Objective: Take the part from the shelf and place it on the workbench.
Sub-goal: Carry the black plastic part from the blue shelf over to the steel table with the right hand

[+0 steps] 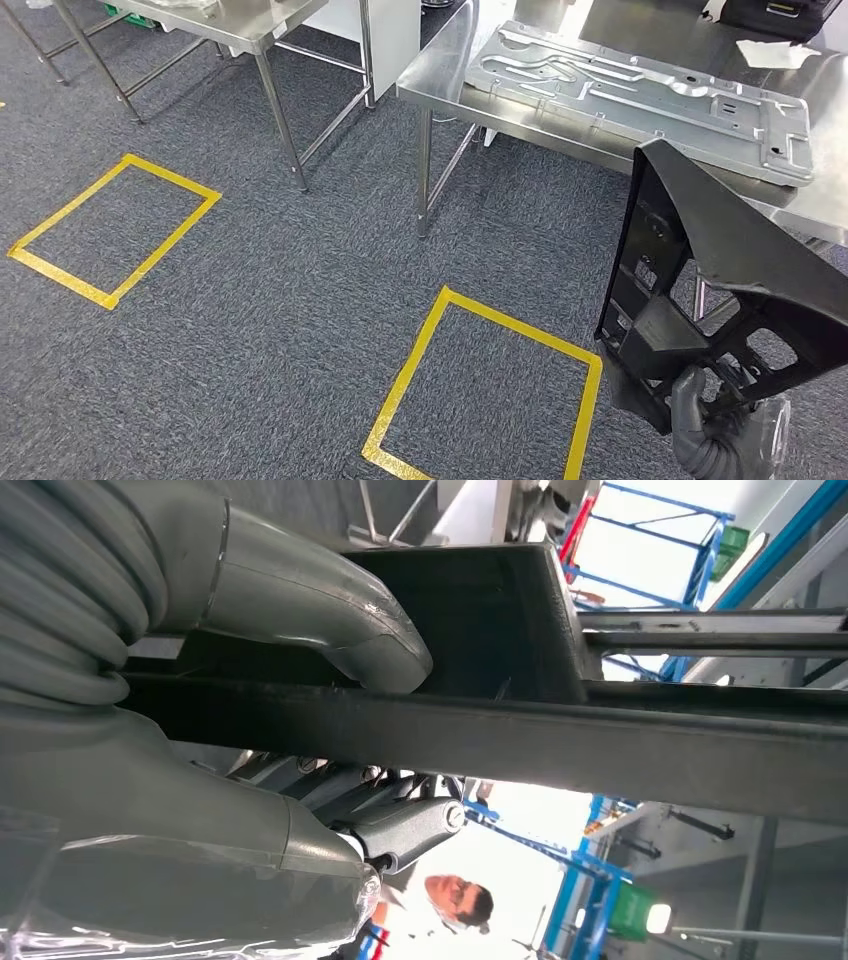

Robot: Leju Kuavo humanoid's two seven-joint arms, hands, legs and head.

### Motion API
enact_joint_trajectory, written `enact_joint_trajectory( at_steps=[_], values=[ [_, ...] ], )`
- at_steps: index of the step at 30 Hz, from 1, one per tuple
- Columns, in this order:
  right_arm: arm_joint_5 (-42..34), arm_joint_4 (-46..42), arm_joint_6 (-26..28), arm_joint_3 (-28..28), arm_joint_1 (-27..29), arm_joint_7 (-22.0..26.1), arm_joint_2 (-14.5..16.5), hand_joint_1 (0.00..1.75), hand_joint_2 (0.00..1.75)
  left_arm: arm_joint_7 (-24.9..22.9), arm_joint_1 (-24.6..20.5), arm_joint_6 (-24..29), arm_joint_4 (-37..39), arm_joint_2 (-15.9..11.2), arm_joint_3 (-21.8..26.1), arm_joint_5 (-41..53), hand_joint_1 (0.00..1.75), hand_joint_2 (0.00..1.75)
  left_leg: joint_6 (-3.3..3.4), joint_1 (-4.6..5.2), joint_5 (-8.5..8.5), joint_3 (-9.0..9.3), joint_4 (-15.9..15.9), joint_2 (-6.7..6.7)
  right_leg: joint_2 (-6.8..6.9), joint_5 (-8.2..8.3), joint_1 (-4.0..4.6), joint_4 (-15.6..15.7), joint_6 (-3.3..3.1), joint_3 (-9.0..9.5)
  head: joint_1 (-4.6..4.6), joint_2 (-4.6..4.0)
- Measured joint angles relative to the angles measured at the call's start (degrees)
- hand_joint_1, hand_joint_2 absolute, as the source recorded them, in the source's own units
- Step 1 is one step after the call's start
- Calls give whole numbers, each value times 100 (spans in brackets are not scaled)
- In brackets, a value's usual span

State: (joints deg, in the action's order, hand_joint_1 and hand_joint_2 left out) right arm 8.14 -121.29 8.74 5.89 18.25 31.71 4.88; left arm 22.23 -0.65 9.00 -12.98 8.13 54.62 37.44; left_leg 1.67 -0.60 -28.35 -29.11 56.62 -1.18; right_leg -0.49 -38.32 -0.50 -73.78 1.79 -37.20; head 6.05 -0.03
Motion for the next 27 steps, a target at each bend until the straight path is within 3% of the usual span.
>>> enact_joint_trajectory(
  at_steps=[1, 2, 3, 5, 6, 7, 9, 11, 13, 15, 16, 18, 19, 20, 22, 24, 25, 27],
  values=[
    [3, -10, 0, 11, -5, -19, -14, 175, 175, 4, 0, -16, 0, 5, 0, 3, 0, 0, -10, 0, -82, 156, -31, -36, 15, -155, 2, 153, -6, -88, 0, -1],
    [11, -26, 0, 23, -13, -44, -25, 175, 175, 15, -1, -40, 0, 11, 0, 8, 0, 0, -20, 2, -178, 309, -48, -80, 55, -107, 11, 405, -31, -138, 0, -1],
    [25, -46, 0, 37, -21, -74, -31, 175, 175, 31, 0, -68, 0, 20, 0, 18, 0, 0, -29, 7, -281, 436, -60, -129, 145, 206, 32, 724, -79, -160, -1, -1],
    [56, -81, -2, 75, -45, -140, -37, 175, 175, 61, -5, -114, 0, 42, 3, 38, 0, 0, -64, 39, -486, 651, -52, -227, 386, 1139, 97, 1215, -195, -183, -1, -1],
    [75, -107, -4, 98, -59, -177, -38, 175, 175, 69, -17, -129, -1, 50, 4, 50, 0, 0, -97, 56, -567, 736, -65, -283, 439, 1460, 123, 1324, -235, -185, -3, -1],
    [94, -139, -7, 123, -73, -214, -38, 175, 175, 73, -35, -139, -2, 55, 6, 61, 0, 0, -140, 72, -597, 803, -44, -329, 420, 1584, 129, 1349, -258, -176, -4, -1],
    [127, -220, -10, 165, -102, -264, -38, 175, 175, 77, -83, -155, -4, 58, 7, 85, 0, 0, -222, 68, -555, 805, 105, -344, 244, 1550, 101, 1399, -291, -104, -5, -1],
    [150, -265, -13, 197, -137, -290, -38, 175, 175, 78, -114, -169, -4, 63, 7, 101, 0, 0, -256, 45, -584, 565, 580, -145, 101, 1528, 67, 1468, -341, -28, -4, -1],
    [224, -274, -17, 232, -177, -347, -38, 175, 175, 78, -121, -182, -4, 66, 7, 111, 0, 0, -272, 20, -936, 144, 1227, 41, -49, 1492, 51, 1489, -378, 15, -3, -1],
    [383, -270, -17, 290, -222, -467, -37, 175, 175, 75, -115, -201, -4, 68, 10, 137, 0, 0, -301, 4, -1282, -215, 1604, 73, -217, 1456, 47, 1488, -383, 51, -4, -1],
    [483, -261, -15, 331, -262, -549, -37, 175, 175, 73, -112, -213, -4, 68, 12, 153, 0, 0, -309, 1, -1251, -294, 1554, 77, -300, 1441, 46, 1487, -375, 74, -4, -1],
    [722, -218, -9, 445, -412, -771, -44, 175, 175, 69, -118, -245, -4, 68, 17, 194, 0, 0, -288, -3, -740, -237, 990, 148, -453, 1418, 44, 1484, -349, 124, -4, -1],
    [844, -176, -8, 519, -530, -897, -57, 175, 175, 68, -124, -264, -4, 66, 22, 214, 0, 0, -264, 2, -471, -181, 659, 249, -521, 1415, 45, 1478, -328, 140, -4, -1],
    [967, -115, -11, 608, -661, -1036, -86, 175, 175, 68, -131, -286, -4, 64, 27, 238, 0, 0, -230, 16, -360, -144, 423, 347, -589, 1420, 42, 1473, -299, 138, -4, -1],
    [1179, 41, -42, 797, -935, -1316, -190, 175, 175, 61, -144, -317, -4, 62, 36, 273, 0, 0, -139, 47, -299, -150, 271, 452, -710, 1434, 35, 1466, -217, 101, -4, -1],
    [1338, 230, -106, 990, -1189, -1594, -341, 175, 175, 49, -157, -326, -5, 66, 45, 292, 0, 0, -35, 38, -141, -139, 230, 351, -784, 1438, 32, 1457, -132, 65, -4, 0],
    [1398, 334, -135, 1089, -1309, -1708, -424, 175, 175, 42, -166, -327, -7, 69, 53, 299, 0, 0, 7, 27, -60, -127, 197, 294, -694, 1390, 39, 1389, -100, 31, -5, 0],
    [1467, 531, -165, 1241, -1534, -1849, -558, 175, 175, 34, -184, -326, -11, 76, 74, 310, 0, 0, 58, 7, 6, -121, 137, 193, -325, 1110, 36, 943, -43, -177, -7, -1]
  ],
)
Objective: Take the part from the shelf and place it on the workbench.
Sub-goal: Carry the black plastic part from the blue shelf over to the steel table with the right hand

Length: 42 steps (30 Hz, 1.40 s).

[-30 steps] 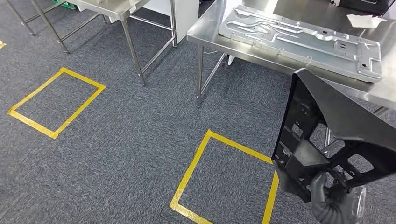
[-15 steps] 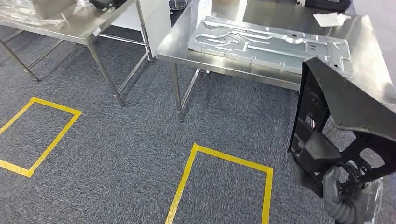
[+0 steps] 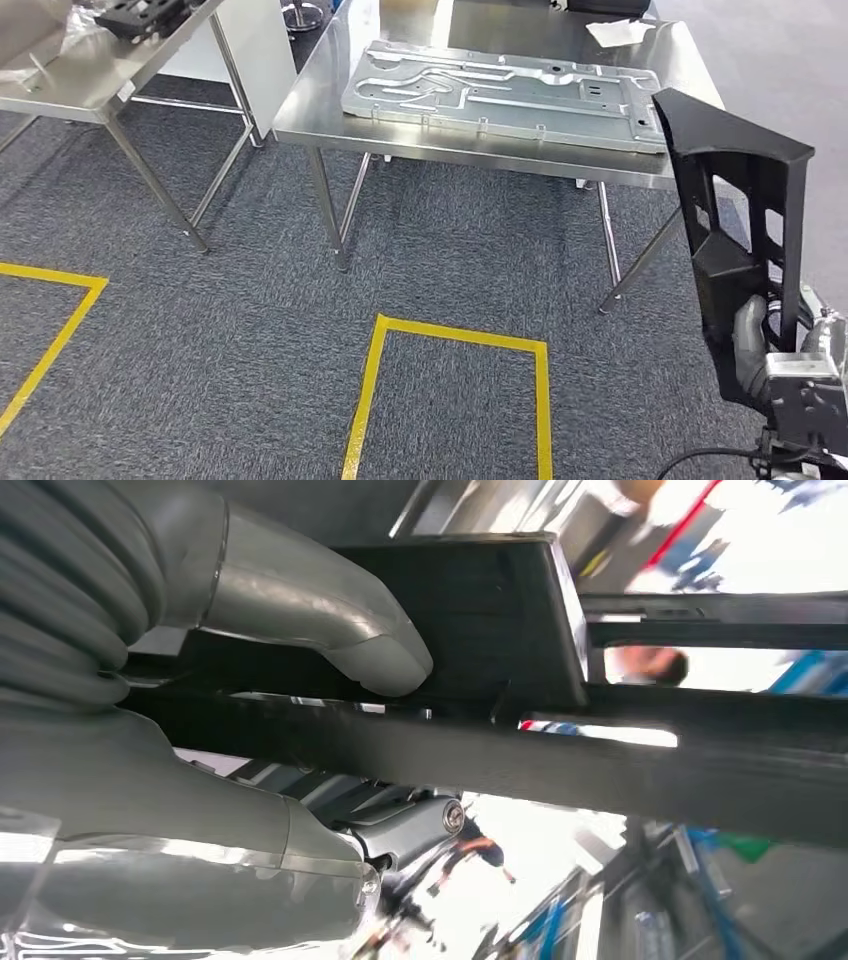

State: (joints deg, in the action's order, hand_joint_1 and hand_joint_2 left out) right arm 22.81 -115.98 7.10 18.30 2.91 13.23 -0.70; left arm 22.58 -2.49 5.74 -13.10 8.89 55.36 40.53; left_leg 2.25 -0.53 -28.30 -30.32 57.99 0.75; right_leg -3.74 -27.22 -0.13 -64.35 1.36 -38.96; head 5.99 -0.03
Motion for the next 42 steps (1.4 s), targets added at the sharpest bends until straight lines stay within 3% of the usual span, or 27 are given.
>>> enact_joint_trajectory(
  at_steps=[2, 3, 4, 5, 8, 10, 14, 16, 18, 19, 20, 22, 23, 24, 26, 28, 30, 31, 33, 35, 36, 37, 38, 39, 40, 41, 42],
  values=[
    [50, 202, -53, 66, -212, -119, -101, 175, 175, -24, 8, 18, -2, -1, 19, 12, 0, 0, 8, 6, 5, -15, -14, -82, 289, -360, -33, -754, 65, -353, 0, 1],
    [83, 327, -96, 73, -325, -186, -165, 175, 175, -41, 16, 30, -2, -2, 27, 16, 0, 0, 2, 6, -1, -19, -12, -124, 343, -435, -61, -1023, 94, -478, 0, 1],
    [137, 483, -146, 73, -457, -256, -249, 175, 175, -60, 20, 42, -2, -1, 37, 19, 0, 0, -8, 5, -11, -16, -11, -160, 364, -396, -89, -1086, 118, -502, 0, 0],
    [215, 672, -191, 66, -632, -333, -353, 175, 175, -72, 21, 49, -2, 3, 48, 23, 0, 0, -22, 2, -25, -6, -10, -191, 374, -256, -113, -907, 133, -407, 0, 0],
    [573, 1414, -284, -48, -1447, -603, -749, 175, 175, -85, 0, 74, -2, 15, 90, 40, 0, 0, -86, 15, -83, 34, -7, -271, 431, 222, -126, 275, 125, 213, 1, -1],
    [842, 2028, -328, -222, -2053, -786, -1062, 175, 175, -85, -24, 89, -2, 14, 135, 62, 0, 0, -145, 35, -126, 43, -17, -307, 453, 224, -91, 591, 70, 373, 1, -1],
    [1090, 2816, -408, -506, -2839, -1003, -1412, 175, 175, -91, -48, 99, -10, 2, 179, 89, 0, 0, -269, 33, -253, 52, 122, -261, 425, 130, -97, 640, -78, 496, 2, 0],
    [1175, 3084, -443, -637, -3111, -1112, -1480, 175, 175, -100, -46, 98, -13, -8, 196, 100, 0, 0, -294, 24, -446, -315, 771, -167, 424, 50, -97, 660, -145, 609, 2, 1],
    [1253, 3373, -471, -812, -3393, -1221, -1494, 175, 175, -118, -29, 97, -13, -13, 220, 122, 0, 0, -288, 26, -575, -908, 1557, -133, 399, -51, -64, 658, -192, 719, 2, 1],
    [1282, 3526, -478, -914, -3528, -1269, -1494, 175, 175, -127, -14, 97, -13, -16, 232, 136, 0, 0, -270, 33, -472, -1120, 1714, -128, 374, -113, -44, 658, -201, 792, 2, 1],
    [1280, 3671, -486, -1019, -3654, -1303, -1492, 175, 175, -136, 1, 97, -13, -21, 245, 151, 0, 0, -237, 46, -234, -1224, 1634, -124, 348, -182, -24, 657, -208, 881, 2, 0],
    [1145, 3890, -519, -1187, -3854, -1321, -1475, 175, 175, -146, 24, 93, -13, -43, 273, 177, 0, 0, -117, 95, 455, -1139, 925, -103, 310, -344, 3, 665, -213, 1081, 1, 0],
    [1029, 3973, -545, -1251, -3946, -1304, -1457, 175, 175, -149, 32, 88, -11, -59, 287, 191, 0, 0, -57, 127, 675, -1045, 591, -92, 296, -417, 22, 673, -201, 1161, -4, 0],
    [929, 4047, -568, -1309, -4027, -1285, -1434, 175, 175, -152, 35, 85, -10, -74, 299, 203, 0, 0, -11, 156, 765, -952, 344, -84, 286, -478, 23, 685, -178, 1219, -8, 1],
    [863, 4167, -585, -1433, -4157, -1258, -1398, 175, 175, -155, 24, 80, -8, -92, 313, 218, 0, 0, 33, 193, 666, -819, 164, -75, 281, -495, 16, 690, -105, 1300, -14, 1],
    [946, 4248, -575, -1585, -4242, -1259, -1387, 175, 175, -155, 4, 80, -8, -95, 322, 230, 0, 0, 59, 167, 602, -645, -3, -48, 301, -360, -17, 469, -36, 1226, -14, 0],
    [1019, 4326, -564, -1735, -4352, -1262, -1384, 175, 175, -155, -4, 80, -8, -96, 332, 245, 0, 0, 71, 115, 557, -450, -152, -8, 317, -238, -43, -104, 28, 871, -14, 0],
    [1031, 4361, -558, -1795, -4399, -1261, -1382, 175, 175, -155, -5, 80, -8, -96, 336, 250, 0, 0, 66, 94, 517, -369, -193, 19, 322, -292, -60, -429, 58, 633, -15, 1],
    [1037, 4419, -550, -1885, -4451, -1264, -1381, 175, 175, -155, -4, 78, -8, -95, 339, 253, 0, 0, 29, 38, 391, -198, -223, 88, 328, -668, -102, -867, 117, 172, -15, 0],
    [1037, 4473, -548, -1957, -4457, -1270, -1381, 175, 175, -156, 10, 72, -7, -91, 342, 253, 0, 0, -32, -29, 227, 13, -225, 168, 339, -937, -170, -779, 202, -66, -15, -1],
    [1037, 4499, -547, -1983, -4458, -1271, -1381, 175, 175, -157, 18, 67, -7, -87, 344, 254, 0, 0, -71, -64, 137, 129, -222, 204, 345, -847, -212, -531, 259, -95, -15, -1],
    [1038, 4527, -543, -2006, -4453, -1271, -1381, 175, 175, -161, 27, 64, -6, -85, 345, 256, 0, 0, -115, -91, 39, 222, -219, 230, 359, -526, -256, -180, 317, -90, -16, 0],
    [1044, 4558, -527, -2023, -4454, -1274, -1380, 175, 175, -166, 30, 63, -6, -83, 350, 260, 0, 0, -161, -110, -62, 317, -185, 250, 386, -61, -288, 204, 354, -90, -16, 0],
    [1053, 4589, -505, -2044, -4457, -1288, -1369, 175, 175, -175, 35, 62, -6, -84, 357, 264, 0, 0, -215, -116, -158, 374, -165, 269, 422, 342, -298, 464, 351, -87, -18, 0],
    [1067, 4612, -477, -2063, -4451, -1308, -1354, 175, 175, -195, 42, 63, -6, -86, 366, 268, 0, 0, -270, -115, -245, 426, -162, 281, 441, 635, -290, 603, 308, -93, -16, 0],
    [1083, 4625, -450, -2082, -4457, -1334, -1328, 175, 175, -223, 44, 64, -6, -87, 376, 271, 0, 0, -328, -117, -278, 477, -120, 283, 449, 729, -270, 636, 238, -101, -21, 0],
    [1098, 4623, -435, -2100, -4469, -1361, -1295, 175, 175, -256, 44, 68, -6, -89, 385, 274, 0, 0, -384, -117, -266, 471, -72, 281, 438, 677, -257, 583, 161, -73, -26, 0]
  ],
)
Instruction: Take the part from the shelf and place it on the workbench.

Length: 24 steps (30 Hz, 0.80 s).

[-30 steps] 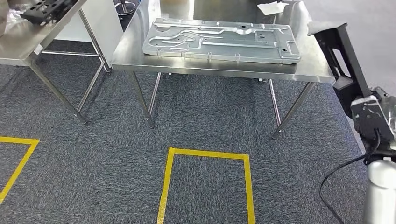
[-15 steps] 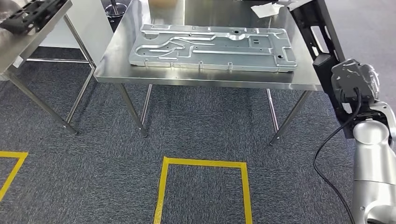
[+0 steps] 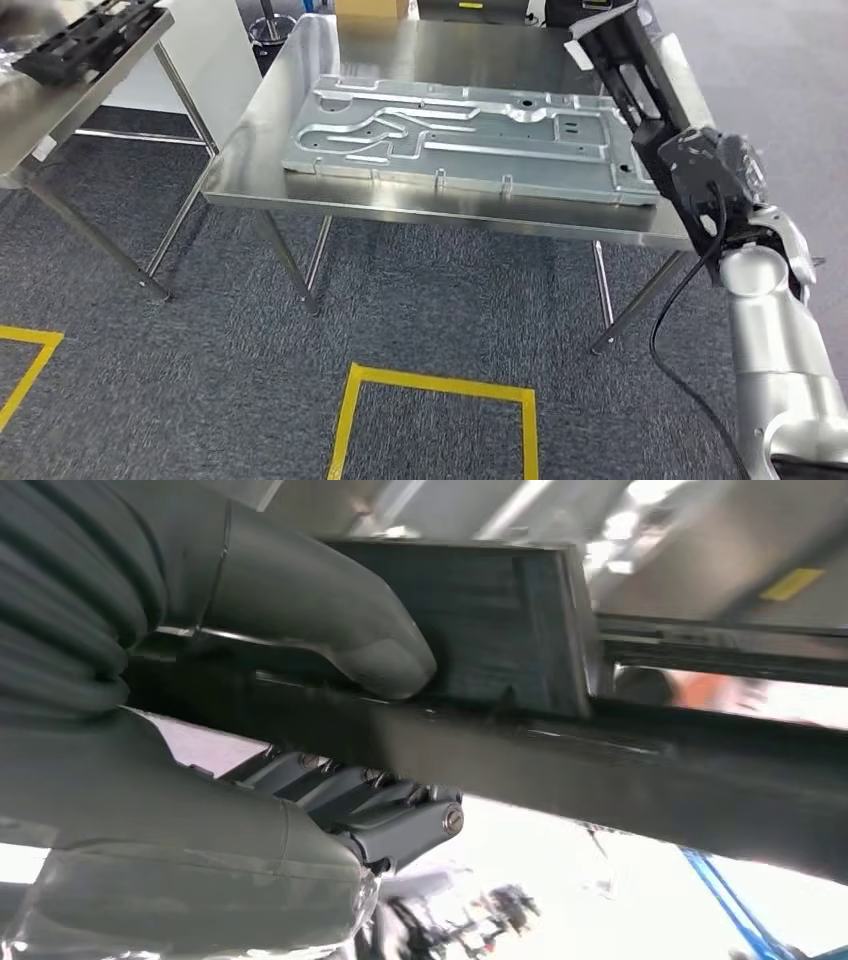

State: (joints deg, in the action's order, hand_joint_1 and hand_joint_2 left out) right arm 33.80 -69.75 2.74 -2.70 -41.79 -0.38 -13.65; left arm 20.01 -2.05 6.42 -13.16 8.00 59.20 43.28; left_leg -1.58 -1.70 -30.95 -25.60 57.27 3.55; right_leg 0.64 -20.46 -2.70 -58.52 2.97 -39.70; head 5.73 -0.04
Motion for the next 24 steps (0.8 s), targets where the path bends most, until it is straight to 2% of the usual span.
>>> enact_joint_trajectory(
  at_steps=[1, 3, 4, 6, 7, 8, 9, 10, 12, 13, 14, 16, 17, 18, 20, 22, 23, 24],
  values=[
    [20, -19, 12, -17, -19, -19, 37, 175, 175, -37, -8, 5, 0, -1, 8, 4, 0, 0, -42, -7, 55, -34, 143, -39, -22, -40, 2, -1, -68, 38, -2, 1],
    [54, -53, 22, -55, -96, -40, 99, 175, 175, -85, -52, 19, 0, -5, 24, 9, 0, 0, -79, -11, 166, -341, 720, -168, -36, -133, 3, 22, -180, 159, 0, 0],
    [75, -66, 28, -78, -121, -45, 124, 175, 175, -99, -75, 25, 0, -7, 33, 11, 0, 0, -83, -11, 102, -587, 1097, -239, -41, -194, 21, 33, -223, 230, 5, 0],
    [125, -65, 34, -132, -132, -53, 161, 175, 175, -122, -100, 39, 0, -7, 50, 9, 0, 0, -76, 3, -253, -1077, 1690, -299, -50, -327, 73, 38, -282, 378, 11, -1],
    [153, -64, 35, -158, -123, -59, 180, 175, 175, -130, -99, 48, 0, -7, 57, 5, 0, 0, -63, 16, -442, -1263, 1815, -306, -56, -399, 104, 38, -303, 462, 11, 0],
    [179, -63, 36, -181, -116, -67, 202, 175, 175, -139, -93, 56, 0, -7, 65, 2, 0, 0, -30, 36, -525, -1369, 1768, -307, -60, -470, 137, 37, -317, 553, 11, 0],
    [198, -63, 37, -199, -113, -74, 222, 175, 175, -145, -89, 63, 0, -7, 71, -3, 0, 0, 20, 64, -478, -1419, 1588, -309, -62, -545, 169, 38, -328, 652, 11, 0],
    [212, -63, 37, -214, -113, -77, 239, 175, 175, -147, -87, 67, 0, -7, 75, -5, 0, 0, 91, 99, -255, -1405, 1283, -311, -62, -618, 199, 40, -335, 750, 11, 1],
    [229, -55, 39, -238, -119, -80, 263, 175, 175, -152, -77, 63, 1, -26, 86, 1, 0, 0, 258, 205, 467, -1343, 586, -301, -67, -756, 244, 40, -329, 910, 12, 0],
    [234, -53, 37, -251, -123, -93, 274, 175, 175, -153, -68, 53, 1, -35, 91, 10, 0, 0, 322, 246, 747, -1313, 347, -278, -74, -824, 265, 43, -315, 968, 10, 0],
    [238, -56, 35, -262, -122, -108, 280, 175, 175, -155, -60, 43, 2, -44, 94, 24, 0, 0, 362, 270, 897, -1292, 208, -255, -84, -869, 280, 22, -295, 1012, 8, 0],
    [240, -94, 34, -276, -120, -144, 274, 175, 175, -152, -55, 17, 3, -42, 95, 53, 0, 0, 400, 258, 894, -1197, 134, -225, -98, -929, 297, -32, -249, 1071, 3, 1],
    [240, -128, 37, -277, -114, -151, 264, 175, 175, -149, -58, 3, 3, -39, 95, 68, 0, 0, 416, 247, 875, -1136, 106, -226, -98, -936, 293, -125, -227, 1057, 1, 1],
    [240, -170, 37, -278, -112, -159, 255, 175, 175, -144, -63, -14, 3, -38, 95, 82, 0, 0, 438, 241, 856, -1073, 86, -229, -98, -970, 285, -308, -204, 966, 1, 1],
    [242, -262, 33, -278, -78, -191, 227, 175, 175, -134, -79, -52, 2, -40, 95, 110, 0, 0, 469, 237, 783, -966, 65, -231, -93, -1157, 260, -941, -153, 573, 1, 0],
    [245, -346, 16, -276, 8, -231, 194, 175, 175, -129, -88, -82, 2, -44, 94, 133, 0, 0, 475, 236, 675, -861, 66, -222, -92, -1437, 228, -1510, -104, 108, 1, 0],
    [246, -384, 3, -276, 61, -243, 181, 175, 175, -127, -83, -95, 3, -44, 93, 146, 0, 0, 469, 235, 613, -791, 67, -215, -91, -1498, 212, -1583, -86, -36, 1, 0],
    [246, -420, -11, -276, 106, -248, 169, 175, 175, -127, -75, -102, 3, -43, 92, 158, 0, 0, 459, 235, 546, -707, 69, -209, -88, -1431, 198, -1463, -69, -93, 0, 0]
  ],
)
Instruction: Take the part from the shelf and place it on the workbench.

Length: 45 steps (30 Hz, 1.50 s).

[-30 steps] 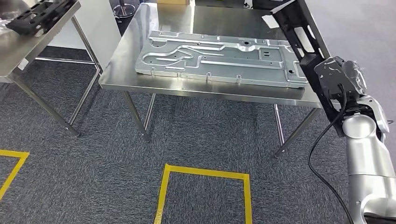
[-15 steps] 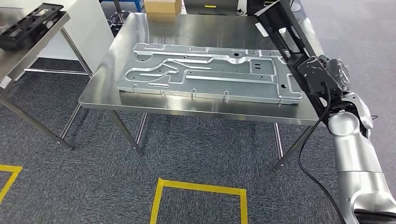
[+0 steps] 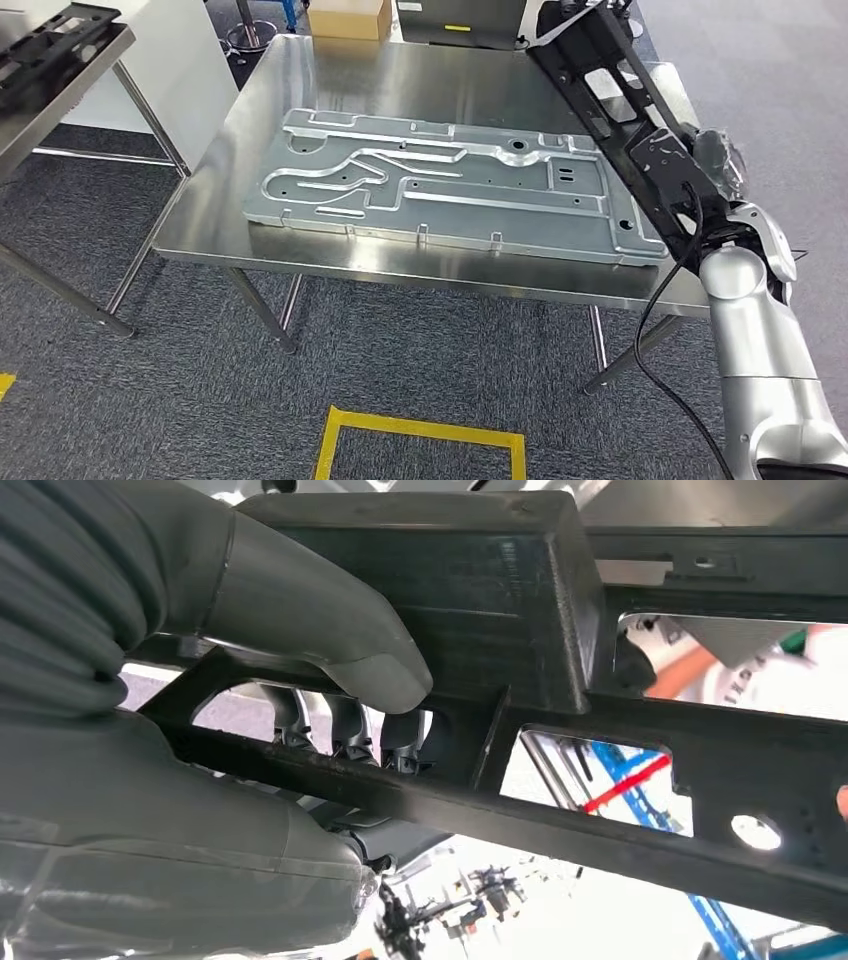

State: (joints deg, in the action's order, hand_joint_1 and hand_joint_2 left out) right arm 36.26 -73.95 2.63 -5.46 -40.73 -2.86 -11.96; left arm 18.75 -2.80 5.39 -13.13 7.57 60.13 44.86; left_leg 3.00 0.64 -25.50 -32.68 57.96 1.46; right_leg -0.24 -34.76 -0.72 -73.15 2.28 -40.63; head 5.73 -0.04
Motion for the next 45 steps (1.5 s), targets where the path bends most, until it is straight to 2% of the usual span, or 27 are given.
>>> enact_joint_trajectory(
  at_steps=[1, 3, 4, 5, 7, 9, 11, 12, 14, 15, 16, 18, 19, 20, 23, 25, 28, 29, 30, 31, 33, 35, 38, 40, 43, 44, 45],
  values=[
    [0, -33, -13, 0, 32, -2, -11, 175, 175, 2, 9, -9, 1, 1, -1, 13, 0, 0, -15, 0, -75, 95, 3, 15, -6, 217, -13, 294, 14, 16, 0, 0],
    [30, -82, -27, 5, 82, -16, -42, 175, 175, 4, 19, -30, 3, 2, -4, 38, 0, 0, -61, 2, -229, 251, 16, 49, -60, 870, -24, 1024, 9, 122, 3, -1],
    [73, -99, -39, 9, 111, -34, -61, 175, 175, 7, 12, -41, 4, 2, -6, 55, 0, 0, -93, 6, -300, 300, 23, 75, -82, 1095, -15, 1261, -28, 168, -1, 0],
    [139, -128, -50, 14, 152, -65, -85, 175, 175, 7, 3, -50, 5, 1, -9, 73, 0, 0, -126, 9, -354, 341, 30, 93, -93, 1209, 0, 1370, -80, 198, -6, 0],
    [316, -227, -66, 20, 232, -140, -116, 175, 175, 7, -14, -62, 5, -1, -19, 120, 0, 0, -191, 17, -403, 392, 69, 115, -57, 1168, 7, 1396, -197, 275, -15, 0],
    [453, -372, -63, 44, 306, -203, -118, 175, 175, 4, -19, -70, 5, -7, -32, 168, 0, 0, -260, 19, -405, 291, 341, 48, -23, 1114, -18, 1441, -279, 394, -13, 1],
    [508, -495, -69, 86, 387, -233, -109, 175, 175, 0, -29, -79, 7, -7, -42, 197, 0, 0, -325, -5, -530, -88, 977, -45, 5, 1030, -26, 1474, -325, 524, -11, 1],
    [521, -536, -73, 105, 433, -239, -105, 175, 175, -2, -31, -82, 7, -3, -43, 202, 0, 0, -349, -23, -666, -338, 1329, -73, 18, 977, -24, 1479, -335, 584, -10, 1],
    [542, -587, -78, 128, 536, -243, -98, 175, 175, -7, -21, -87, 8, 5, -44, 207, 0, 0, -373, -49, -918, -723, 1700, -96, 27, 856, -23, 1480, -335, 724, -10, 0],
    [562, -613, -82, 136, 586, -244, -91, 175, 175, -9, -15, -85, 8, 6, -44, 208, 0, 0, -369, -54, -890, -796, 1609, -102, 28, 792, -22, 1480, -333, 811, -10, 1],
    [592, -641, -90, 141, 629, -248, -80, 175, 175, -11, -11, -75, 8, 6, -44, 209, 0, 0, -350, -55, -715, -794, 1353, -105, 28, 726, -19, 1480, -327, 905, -10, 1],
    [683, -690, -113, 148, 698, -267, -39, 175, 175, -8, 1, -54, 8, 5, -41, 204, 0, 0, -272, -31, -14, -708, 600, -110, 26, 597, -7, 1472, -305, 1065, -10, 2],
    [734, -710, -127, 154, 727, -279, -11, 175, 175, -3, 1, -45, 8, 6, -38, 201, 0, 0, -235, -16, 258, -671, 331, -115, 16, 544, 4, 1467, -280, 1104, -10, 1],
    [788, -730, -141, 165, 763, -292, 21, 175, 175, 2, 1, -41, 8, 8, -36, 201, 0, 0, -208, 3, 435, -660, 173, -116, 8, 494, 13, 1466, -248, 1124, -10, 1],
    [923, -821, -169, 215, 845, -328, 106, 175, 175, 8, -12, -31, 8, 28, -35, 218, 0, 0, -146, 12, 463, -613, 76, -106, 1, 391, 1, 1503, -140, 1171, -9, 1],
    [1000, -890, -175, 252, 868, -357, 146, 175, 175, 14, -27, -39, 8, 49, -36, 236, 0, 0, -85, -12, 456, -533, -13, -101, 8, 231, -10, 1281, -94, 1083, -8, 0],
    [1117, -931, -214, 287, 917, -409, 204, 175, 175, 22, -55, -63, 8, 56, -35, 252, 0, 0, -27, -17, 389, -460, -38, -81, 7, -179, -18, 205, -45, 435, -9, 1],
    [1146, -931, -232, 289, 947, -421, 227, 175, 175, 22, -60, -71, 8, 56, -35, 255, 0, 0, -25, -16, 357, -439, -30, -69, 8, -182, -19, -35, -34, 239, -9, 2],
    [1168, -931, -245, 289, 973, -427, 251, 175, 175, 22, -61, -76, 8, 56, -35, 258, 0, 0, -30, -16, 323, -412, -16, -57, 9, -61, -19, -58, -31, 146, -9, 1],
    [1181, -931, -254, 289, 990, -430, 272, 175, 175, 22, -59, -81, 8, 57, -35, 261, 0, 0, -39, -15, 285, -379, 3, -45, 9, 167, -18, 139, -38, 164, -9, 1],
    [1208, -929, -262, 289, 982, -432, 304, 175, 175, 22, -58, -92, 8, 63, -35, 274, 0, 0, -67, -9, 207, -316, 45, -27, 3, 685, 1, 883, -87, 409, -9, 1],
    [1247, -916, -290, 278, 938, -425, 350, 175, 175, 30, -65, -116, 9, 70, -36, 298, 0, 0, -106, 2, 161, -302, 76, -18, -8, 905, 39, 1366, -145, 581, -9, 1],
    [1371, -819, -353, 150, 824, -411, 471, 175, 175, 49, -74, -157, 9, 66, -36, 329, 0, 0, -182, 7, 128, -300, 70, -15, -9, 907, 36, 1459, -208, 611, -9, 1],
    [1458, -672, -378, -17, 710, -404, 599, 175, 175, 55, -80, -166, 9, 56, -34, 335, 0, 0, -258, 6, -38, -364, 276, -32, 1, 929, -14, 1520, -268, 655, -7, 1],
    [1570, -340, -393, -330, 539, -394, 824, 175, 175, 57, -86, -166, 9, 52, -29, 344, 0, 0, -372, -62, -511, -816, 1292, -72, 6, 928, -37, 1544, -311, 688, -5, 1],
    [1599, -229, -387, -445, 509, -396, 887, 175, 175, 56, -86, -166, 9, 51, -26, 348, 0, 0, -401, -88, -583, -954, 1566, -82, 5, 924, -39, 1542, -311, 694, -5, 1],
    [1617, -129, -383, -553, 492, -397, 941, 175, 175, 55, -86, -165, 9, 51, -24, 350, 0, 0, -426, -112, -551, -1003, 1646, -93, 6, 917, -44, 1538, -305, 703, -5, 1]
  ],
)
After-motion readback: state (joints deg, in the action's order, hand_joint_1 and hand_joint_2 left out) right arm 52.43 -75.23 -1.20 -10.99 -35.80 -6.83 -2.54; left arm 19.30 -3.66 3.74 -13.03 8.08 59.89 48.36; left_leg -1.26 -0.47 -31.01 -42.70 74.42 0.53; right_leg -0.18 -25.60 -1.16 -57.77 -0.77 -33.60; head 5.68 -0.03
